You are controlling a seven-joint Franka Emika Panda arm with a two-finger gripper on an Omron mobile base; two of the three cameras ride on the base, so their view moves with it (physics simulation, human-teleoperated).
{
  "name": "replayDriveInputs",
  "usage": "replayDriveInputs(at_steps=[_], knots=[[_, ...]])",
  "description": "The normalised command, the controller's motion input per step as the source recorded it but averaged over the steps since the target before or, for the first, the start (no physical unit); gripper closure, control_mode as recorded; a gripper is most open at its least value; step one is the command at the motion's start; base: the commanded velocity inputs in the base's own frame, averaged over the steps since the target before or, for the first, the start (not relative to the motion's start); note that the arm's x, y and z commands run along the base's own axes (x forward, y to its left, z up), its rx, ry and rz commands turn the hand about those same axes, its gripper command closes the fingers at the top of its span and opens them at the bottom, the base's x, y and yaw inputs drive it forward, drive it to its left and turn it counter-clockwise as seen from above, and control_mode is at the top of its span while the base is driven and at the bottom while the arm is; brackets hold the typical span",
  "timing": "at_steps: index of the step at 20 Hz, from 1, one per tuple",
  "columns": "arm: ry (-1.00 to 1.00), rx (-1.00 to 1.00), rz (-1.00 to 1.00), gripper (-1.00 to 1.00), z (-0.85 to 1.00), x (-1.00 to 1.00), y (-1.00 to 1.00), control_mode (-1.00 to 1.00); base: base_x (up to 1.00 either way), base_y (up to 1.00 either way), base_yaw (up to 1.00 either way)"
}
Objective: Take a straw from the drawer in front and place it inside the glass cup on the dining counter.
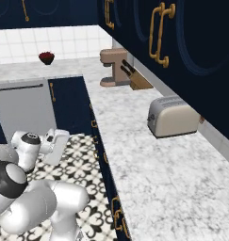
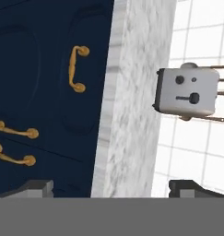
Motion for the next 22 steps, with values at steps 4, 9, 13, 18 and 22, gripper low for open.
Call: replayDriveInputs(at_steps=[4,9,13,18,22], knots=[[0.0,-0.06,0.0,-1.0,-0.5,0.62,-0.1,-1.0,0.0,0.0,0.0],[0.0,0.0,-0.01,-1.0,-0.46,0.55,-0.22,-1.0,0.0,0.0,0.0],[0.02,0.0,-0.05,-1.0,-0.4,0.49,-0.34,-1.0,0.0,0.0,0.0],[0.0,0.0,-0.05,-1.0,-0.39,0.22,-0.34,-1.0,0.0,0.0,0.0],[0.0,0.0,-0.02,-1.0,-0.36,0.2,-0.26,-1.0,0.0,0.0,0.0]])
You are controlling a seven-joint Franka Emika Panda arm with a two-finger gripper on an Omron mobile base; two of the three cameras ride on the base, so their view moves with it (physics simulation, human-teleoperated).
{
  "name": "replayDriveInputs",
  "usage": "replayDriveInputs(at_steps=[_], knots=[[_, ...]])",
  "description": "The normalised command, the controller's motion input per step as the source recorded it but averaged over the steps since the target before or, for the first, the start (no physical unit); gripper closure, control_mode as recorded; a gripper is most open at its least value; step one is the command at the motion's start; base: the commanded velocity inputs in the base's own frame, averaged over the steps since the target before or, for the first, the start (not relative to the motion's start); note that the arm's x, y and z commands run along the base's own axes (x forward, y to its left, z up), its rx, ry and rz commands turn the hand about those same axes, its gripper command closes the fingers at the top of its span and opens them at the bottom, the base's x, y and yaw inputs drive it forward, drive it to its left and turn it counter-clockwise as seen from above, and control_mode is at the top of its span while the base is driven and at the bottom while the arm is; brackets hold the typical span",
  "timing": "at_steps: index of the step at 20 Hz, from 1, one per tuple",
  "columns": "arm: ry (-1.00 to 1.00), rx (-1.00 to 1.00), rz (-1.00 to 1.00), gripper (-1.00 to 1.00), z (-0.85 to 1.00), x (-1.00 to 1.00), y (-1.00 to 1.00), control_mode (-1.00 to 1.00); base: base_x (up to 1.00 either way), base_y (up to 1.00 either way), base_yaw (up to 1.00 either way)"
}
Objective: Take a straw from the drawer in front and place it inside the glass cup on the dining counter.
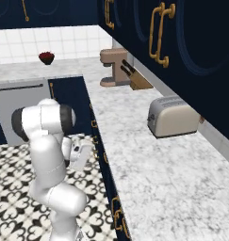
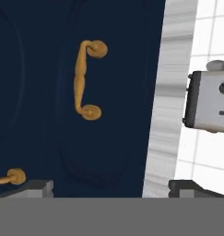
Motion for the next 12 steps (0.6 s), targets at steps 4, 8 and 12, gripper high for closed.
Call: replayDriveInputs(at_steps=[4,8,12], knots=[[0.0,0.0,0.0,-1.0,-0.34,0.47,-0.16,-1.0,0.0,0.0,0.0],[0.0,0.0,0.0,-1.0,-0.36,0.58,-0.07,-1.0,0.0,0.0,0.0],[0.0,0.0,0.0,-1.0,-0.41,0.58,-0.09,-1.0,0.0,0.0,0.0]])
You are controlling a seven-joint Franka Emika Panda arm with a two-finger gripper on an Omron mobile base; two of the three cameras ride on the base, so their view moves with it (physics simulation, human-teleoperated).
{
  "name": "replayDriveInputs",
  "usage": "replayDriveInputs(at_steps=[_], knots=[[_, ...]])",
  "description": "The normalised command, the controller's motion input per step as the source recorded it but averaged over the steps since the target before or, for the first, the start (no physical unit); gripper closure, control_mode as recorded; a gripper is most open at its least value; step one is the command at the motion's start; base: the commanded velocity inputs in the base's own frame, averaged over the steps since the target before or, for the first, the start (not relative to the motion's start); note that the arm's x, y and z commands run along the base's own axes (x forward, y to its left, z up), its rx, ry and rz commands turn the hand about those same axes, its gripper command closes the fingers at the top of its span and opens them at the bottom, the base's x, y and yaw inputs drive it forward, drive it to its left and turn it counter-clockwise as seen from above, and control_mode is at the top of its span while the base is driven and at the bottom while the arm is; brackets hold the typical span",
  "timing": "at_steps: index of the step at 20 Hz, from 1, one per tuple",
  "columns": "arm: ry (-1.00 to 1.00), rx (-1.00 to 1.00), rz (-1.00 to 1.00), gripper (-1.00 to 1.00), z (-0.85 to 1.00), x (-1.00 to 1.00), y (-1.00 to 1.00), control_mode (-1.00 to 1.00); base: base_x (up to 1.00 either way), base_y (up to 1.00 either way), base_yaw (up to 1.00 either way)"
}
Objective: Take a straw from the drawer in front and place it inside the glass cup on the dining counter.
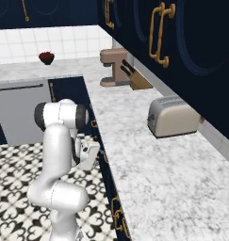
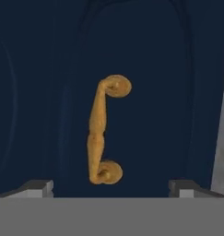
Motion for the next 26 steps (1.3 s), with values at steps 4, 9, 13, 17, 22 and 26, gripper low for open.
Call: replayDriveInputs(at_steps=[4,9,13,17,22,26], knots=[[0.0,0.0,0.0,-1.0,-0.43,0.57,-0.14,-1.0,0.0,0.0,0.0],[0.0,0.0,0.0,-1.0,-0.37,0.43,-0.19,-1.0,0.0,0.0,0.0],[-0.07,0.0,0.0,-1.0,-0.13,0.04,-0.47,-1.0,0.0,0.0,0.0],[-0.07,0.0,0.0,1.0,-0.01,0.0,-0.31,-1.0,0.0,0.0,0.0],[-0.06,0.01,0.0,1.0,0.0,-0.21,-0.04,-1.0,0.0,0.0,0.0],[-0.01,0.05,0.0,1.0,0.0,-0.51,0.22,-1.0,0.0,0.0,0.0]])
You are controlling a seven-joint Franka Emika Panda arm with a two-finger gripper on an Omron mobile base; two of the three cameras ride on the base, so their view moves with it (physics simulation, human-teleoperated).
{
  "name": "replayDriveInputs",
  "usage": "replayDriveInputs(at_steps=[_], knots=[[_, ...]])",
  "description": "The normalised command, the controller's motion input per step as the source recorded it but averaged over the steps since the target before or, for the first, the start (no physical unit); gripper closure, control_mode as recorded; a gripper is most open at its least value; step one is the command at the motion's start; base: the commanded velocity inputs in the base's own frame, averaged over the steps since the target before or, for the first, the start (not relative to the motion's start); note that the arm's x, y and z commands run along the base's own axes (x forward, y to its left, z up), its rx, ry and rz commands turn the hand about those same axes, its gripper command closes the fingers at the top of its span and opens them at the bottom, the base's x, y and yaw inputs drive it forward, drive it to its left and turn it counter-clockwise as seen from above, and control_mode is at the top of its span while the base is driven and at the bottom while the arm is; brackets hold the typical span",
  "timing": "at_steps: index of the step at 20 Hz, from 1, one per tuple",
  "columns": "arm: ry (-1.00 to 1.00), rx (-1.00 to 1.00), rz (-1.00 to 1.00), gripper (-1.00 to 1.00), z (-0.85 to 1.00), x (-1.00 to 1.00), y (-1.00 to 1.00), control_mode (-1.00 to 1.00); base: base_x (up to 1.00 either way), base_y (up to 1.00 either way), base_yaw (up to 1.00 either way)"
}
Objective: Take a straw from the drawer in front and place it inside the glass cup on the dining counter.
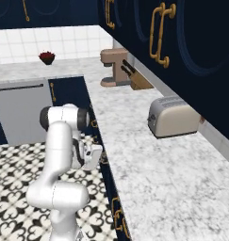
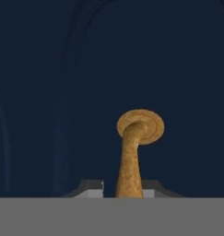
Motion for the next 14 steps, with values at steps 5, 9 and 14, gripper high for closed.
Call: replayDriveInputs(at_steps=[5,9,14], knots=[[0.0,0.13,0.01,1.0,0.0,-0.6,0.56,-1.0,0.0,0.0,0.0],[0.02,0.18,0.02,1.0,0.06,-0.65,0.68,-1.0,0.0,0.0,0.0],[0.01,0.2,0.02,1.0,0.14,-0.7,0.73,-1.0,0.0,0.0,0.0]])
